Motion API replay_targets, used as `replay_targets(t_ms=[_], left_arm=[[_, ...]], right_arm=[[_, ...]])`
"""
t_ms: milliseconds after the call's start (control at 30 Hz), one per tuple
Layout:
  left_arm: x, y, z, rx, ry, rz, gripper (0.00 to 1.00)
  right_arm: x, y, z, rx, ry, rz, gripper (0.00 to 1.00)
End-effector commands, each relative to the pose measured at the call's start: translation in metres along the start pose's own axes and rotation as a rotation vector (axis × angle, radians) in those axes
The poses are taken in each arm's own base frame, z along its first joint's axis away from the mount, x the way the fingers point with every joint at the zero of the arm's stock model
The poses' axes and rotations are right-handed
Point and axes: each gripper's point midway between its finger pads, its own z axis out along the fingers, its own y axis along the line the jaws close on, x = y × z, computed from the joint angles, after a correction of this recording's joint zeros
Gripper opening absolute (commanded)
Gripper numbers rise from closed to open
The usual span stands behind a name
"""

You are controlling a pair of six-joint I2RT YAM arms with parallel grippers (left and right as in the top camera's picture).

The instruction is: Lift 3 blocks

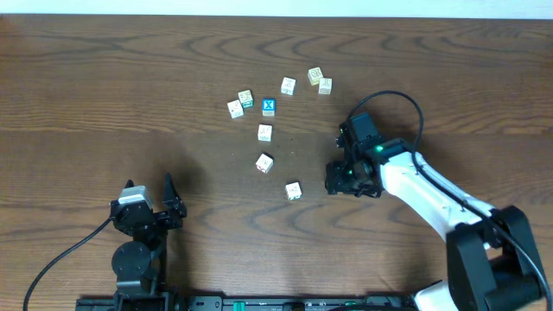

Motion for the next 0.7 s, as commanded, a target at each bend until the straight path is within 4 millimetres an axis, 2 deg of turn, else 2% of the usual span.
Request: replay_targets(t_ms=[0,267,300,333,433,533,667], left_arm=[[0.019,0.002,0.003,-0.004,0.044,0.01,0.75],[0.019,0.002,0.003,-0.004,0.044,0.01,0.75],[0.019,0.002,0.003,-0.004,0.044,0.01,0.75],[0.019,0.002,0.003,-0.004,0.044,0.01,0.75],[0.019,0.002,0.003,-0.004,0.044,0.01,0.75],[0.019,0.002,0.003,-0.004,0.044,0.01,0.75],[0.019,0.002,0.003,-0.004,0.044,0.01,0.75]], right_arm=[[-0.002,-0.001,0.008,0.015,0.005,0.072,0.54],[-0.011,-0.006,0.01,0.047,-0.039,0.067,0.52],[-0.013,-0.006,0.01,0.05,-0.047,0.066,0.5],[-0.015,-0.006,0.01,0.052,-0.055,0.066,0.41],[-0.017,-0.006,0.01,0.048,-0.062,0.064,0.26],[-0.017,-0.005,0.01,0.046,-0.065,0.062,0.21],[-0.017,0.004,0.011,0.036,-0.073,0.022,0.21]])
